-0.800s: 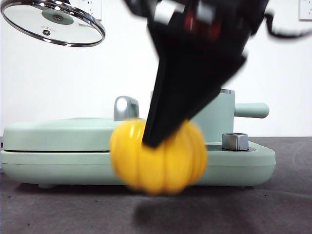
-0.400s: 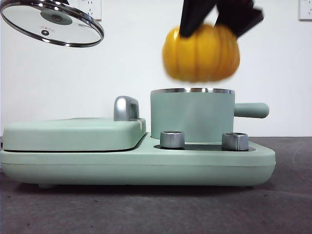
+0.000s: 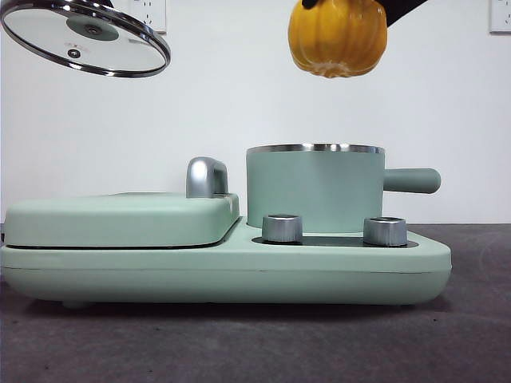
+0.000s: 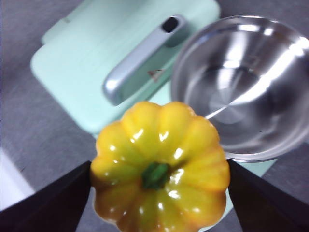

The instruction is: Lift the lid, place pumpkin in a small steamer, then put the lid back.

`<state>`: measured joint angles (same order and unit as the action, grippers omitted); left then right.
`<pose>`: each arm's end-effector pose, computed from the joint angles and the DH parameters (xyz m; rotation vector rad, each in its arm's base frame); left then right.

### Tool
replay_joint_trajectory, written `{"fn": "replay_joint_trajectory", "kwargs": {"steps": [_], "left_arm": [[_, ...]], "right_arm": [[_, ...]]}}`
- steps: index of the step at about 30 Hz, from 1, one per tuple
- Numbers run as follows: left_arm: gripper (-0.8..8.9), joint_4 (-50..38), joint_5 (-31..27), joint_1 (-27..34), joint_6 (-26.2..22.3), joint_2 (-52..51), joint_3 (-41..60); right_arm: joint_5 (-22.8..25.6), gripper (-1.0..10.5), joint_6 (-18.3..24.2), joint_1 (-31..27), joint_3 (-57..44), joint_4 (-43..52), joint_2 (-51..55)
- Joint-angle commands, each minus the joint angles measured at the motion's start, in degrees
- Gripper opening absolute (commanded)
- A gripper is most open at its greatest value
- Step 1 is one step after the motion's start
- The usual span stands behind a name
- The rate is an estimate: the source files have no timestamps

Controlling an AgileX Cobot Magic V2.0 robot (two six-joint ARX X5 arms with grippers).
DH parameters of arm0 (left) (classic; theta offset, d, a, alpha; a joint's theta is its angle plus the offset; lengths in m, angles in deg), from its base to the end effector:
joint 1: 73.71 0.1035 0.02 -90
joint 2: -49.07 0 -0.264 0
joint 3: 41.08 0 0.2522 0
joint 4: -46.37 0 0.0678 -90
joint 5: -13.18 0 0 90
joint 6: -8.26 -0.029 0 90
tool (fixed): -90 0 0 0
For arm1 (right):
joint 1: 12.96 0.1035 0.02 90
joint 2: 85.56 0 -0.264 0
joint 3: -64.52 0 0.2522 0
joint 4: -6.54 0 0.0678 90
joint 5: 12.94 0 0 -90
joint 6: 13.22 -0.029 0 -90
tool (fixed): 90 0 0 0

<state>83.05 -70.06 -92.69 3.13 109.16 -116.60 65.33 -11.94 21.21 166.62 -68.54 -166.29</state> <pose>0.2083 -0.0753 0.3644 0.1268 0.3518 -0.4605 0.2195 0.1561 0.3784 -0.2067 0.9350 0.7511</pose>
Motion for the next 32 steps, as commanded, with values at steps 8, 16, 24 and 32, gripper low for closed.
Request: {"fn": "replay_joint_trajectory", "kwargs": {"steps": [8,16,24,32], "left_arm": [[0.16,-1.9,0.1,-0.1,-0.3,0.2,-1.0],[0.16,-1.9,0.1,-0.1,-0.3,0.2,-1.0],[0.16,-1.9,0.1,-0.1,-0.3,0.2,-1.0],[0.16,-1.9,0.1,-0.1,-0.3,0.2,-1.0]], "right_arm": [[2.6,3.7,0.3,-3.1,15.9,-2.3,-13.0],[4.3,3.7,1.3,-4.2,25.7,-7.1,-23.1],[4.8,3.7,2.3,-4.4,27.2,-7.6,-30.0],[6.2,3.7,2.7,-4.4,27.2,-7.3,-35.2]]}}
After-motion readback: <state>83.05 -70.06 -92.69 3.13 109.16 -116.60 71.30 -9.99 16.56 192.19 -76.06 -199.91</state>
